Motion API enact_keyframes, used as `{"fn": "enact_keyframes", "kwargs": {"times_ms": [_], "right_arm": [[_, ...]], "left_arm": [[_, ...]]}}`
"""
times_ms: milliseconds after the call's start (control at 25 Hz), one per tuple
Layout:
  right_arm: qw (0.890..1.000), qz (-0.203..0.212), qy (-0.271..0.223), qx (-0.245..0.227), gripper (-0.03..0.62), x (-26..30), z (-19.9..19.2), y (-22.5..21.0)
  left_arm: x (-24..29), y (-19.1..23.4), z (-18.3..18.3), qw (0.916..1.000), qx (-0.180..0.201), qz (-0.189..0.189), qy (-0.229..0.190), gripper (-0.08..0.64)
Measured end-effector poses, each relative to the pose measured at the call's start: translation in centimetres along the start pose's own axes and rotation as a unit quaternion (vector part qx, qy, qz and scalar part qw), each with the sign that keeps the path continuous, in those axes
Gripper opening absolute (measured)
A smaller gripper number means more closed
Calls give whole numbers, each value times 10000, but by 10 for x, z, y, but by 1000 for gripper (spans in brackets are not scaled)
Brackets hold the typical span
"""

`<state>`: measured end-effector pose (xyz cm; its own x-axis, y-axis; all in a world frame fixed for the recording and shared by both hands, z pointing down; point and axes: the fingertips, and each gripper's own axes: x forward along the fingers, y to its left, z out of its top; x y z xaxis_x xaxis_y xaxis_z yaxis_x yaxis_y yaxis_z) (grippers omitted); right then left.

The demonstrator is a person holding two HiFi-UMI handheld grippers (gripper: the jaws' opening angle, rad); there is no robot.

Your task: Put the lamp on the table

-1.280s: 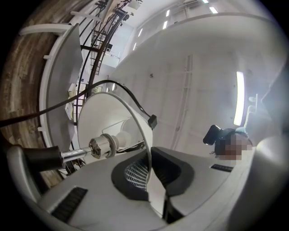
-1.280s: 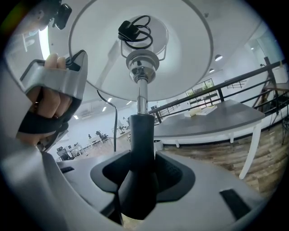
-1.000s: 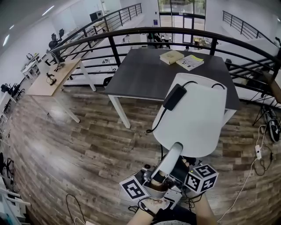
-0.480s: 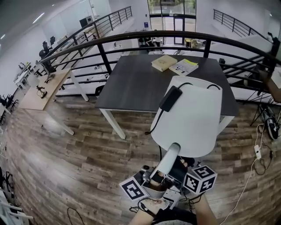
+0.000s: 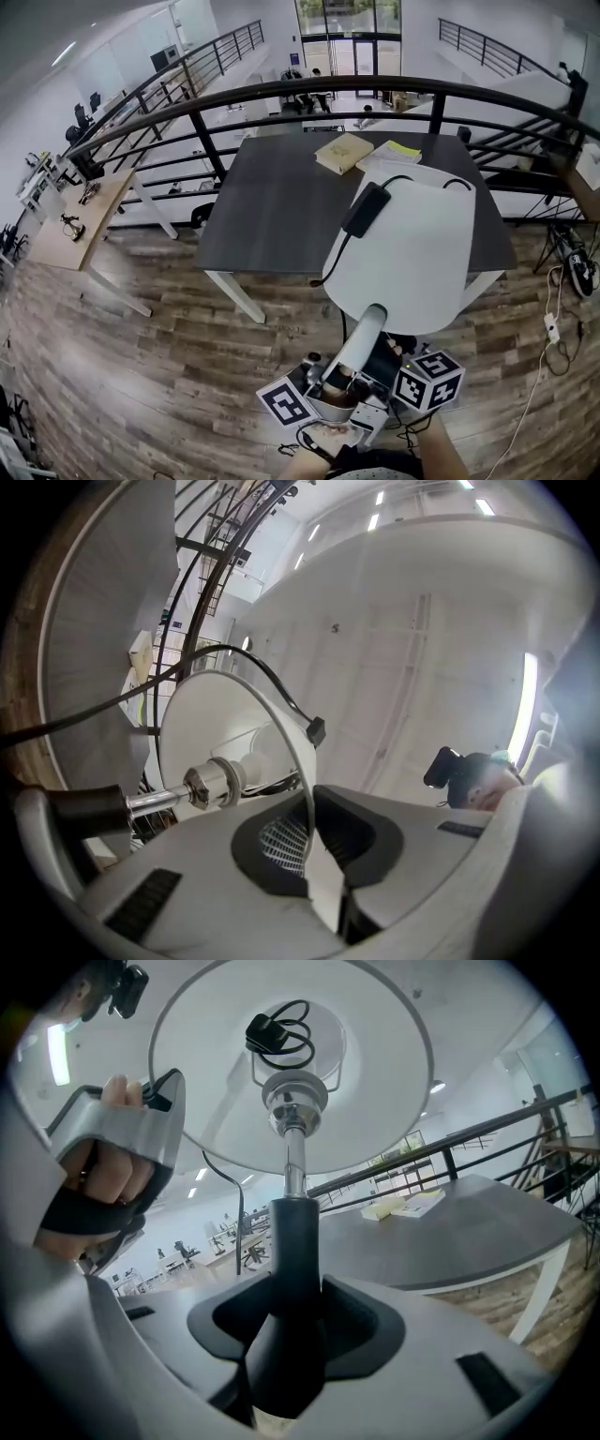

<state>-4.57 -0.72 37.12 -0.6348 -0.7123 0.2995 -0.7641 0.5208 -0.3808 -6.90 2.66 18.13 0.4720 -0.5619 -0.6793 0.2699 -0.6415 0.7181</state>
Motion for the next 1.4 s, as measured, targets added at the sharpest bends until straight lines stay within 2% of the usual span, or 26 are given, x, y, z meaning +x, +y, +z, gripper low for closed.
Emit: {"fn": "enact_keyframes", "kwargs": {"times_ms": [360,560,1080,1400], "right_arm": [[9998,-142,-84,53,192,75,32,-30],[9997,-244,-55,72,192,99,44,-42],[9985,-419,139,322,192,131,54,-101],[9982,-398,154,425,192,163,79,-168]], "left_arm": [[31,52,61,9999,-113,11,126,20],[43,71,81,9997,-211,8,143,18],[79,139,95,9986,-471,242,89,18],[130,203,99,9985,-451,289,106,18]]}}
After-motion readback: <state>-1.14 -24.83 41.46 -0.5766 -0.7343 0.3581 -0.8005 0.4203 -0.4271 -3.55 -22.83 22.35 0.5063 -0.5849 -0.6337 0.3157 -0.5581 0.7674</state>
